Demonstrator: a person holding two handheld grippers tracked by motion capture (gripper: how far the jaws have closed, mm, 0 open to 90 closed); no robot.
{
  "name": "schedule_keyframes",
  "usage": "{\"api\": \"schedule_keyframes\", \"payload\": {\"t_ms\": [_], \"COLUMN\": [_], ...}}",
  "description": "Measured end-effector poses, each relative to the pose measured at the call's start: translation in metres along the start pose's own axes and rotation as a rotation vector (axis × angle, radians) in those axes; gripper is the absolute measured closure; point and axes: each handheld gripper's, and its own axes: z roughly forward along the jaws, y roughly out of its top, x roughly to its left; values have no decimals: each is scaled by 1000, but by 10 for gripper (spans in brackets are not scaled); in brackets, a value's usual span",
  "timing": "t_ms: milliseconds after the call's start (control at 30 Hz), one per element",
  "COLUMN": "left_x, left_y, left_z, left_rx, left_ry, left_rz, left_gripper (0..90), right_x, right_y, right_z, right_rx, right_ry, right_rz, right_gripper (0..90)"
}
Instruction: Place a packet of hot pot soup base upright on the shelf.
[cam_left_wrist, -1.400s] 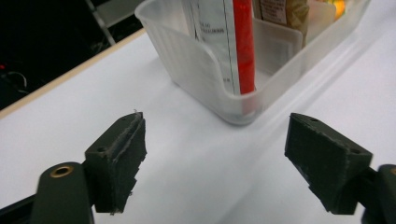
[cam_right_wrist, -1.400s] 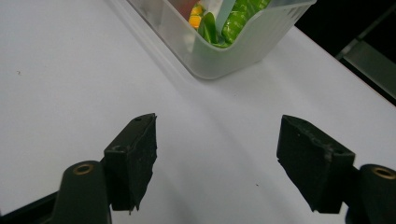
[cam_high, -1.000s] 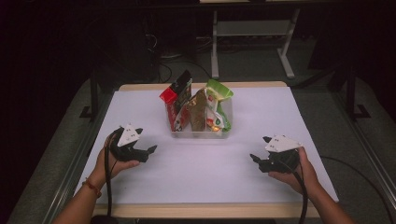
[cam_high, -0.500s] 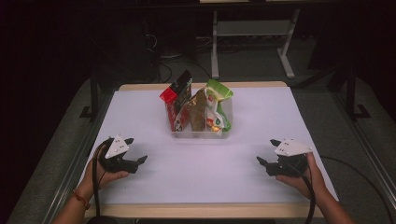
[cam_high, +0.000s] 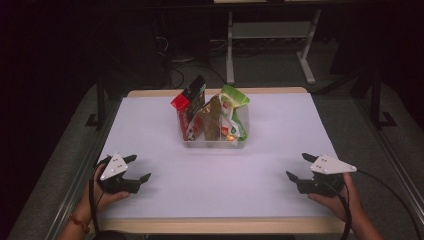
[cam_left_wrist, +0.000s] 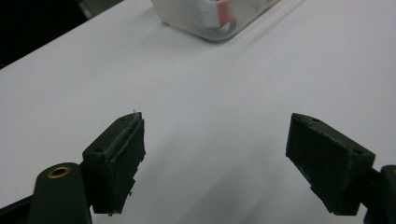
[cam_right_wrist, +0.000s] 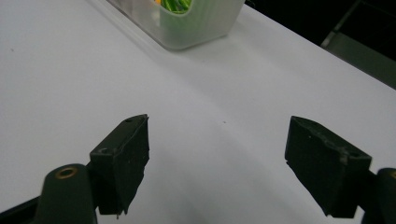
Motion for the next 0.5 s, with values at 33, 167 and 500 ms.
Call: {"api": "schedule_keyframes", "payload": {"t_ms": [33,167,500], "left_x": [1,2,6], "left_y": [-1,-8,-24], "left_z": [-2,-9,-17], "left_rx": [-8,-26,-69], "left_ry": [-3,4,2], "left_rz": [-10,-32,-95], "left_gripper": [191,191,190], "right_x": [-1,-2,-6], "right_y": [-2,-10,-31], "right_z": [-1,-6,-18], "right_rx": [-1,-6,-22], "right_ry": [0,-14,-61], "right_rz": [5,29,78], "right_gripper": [211,209,210]}}
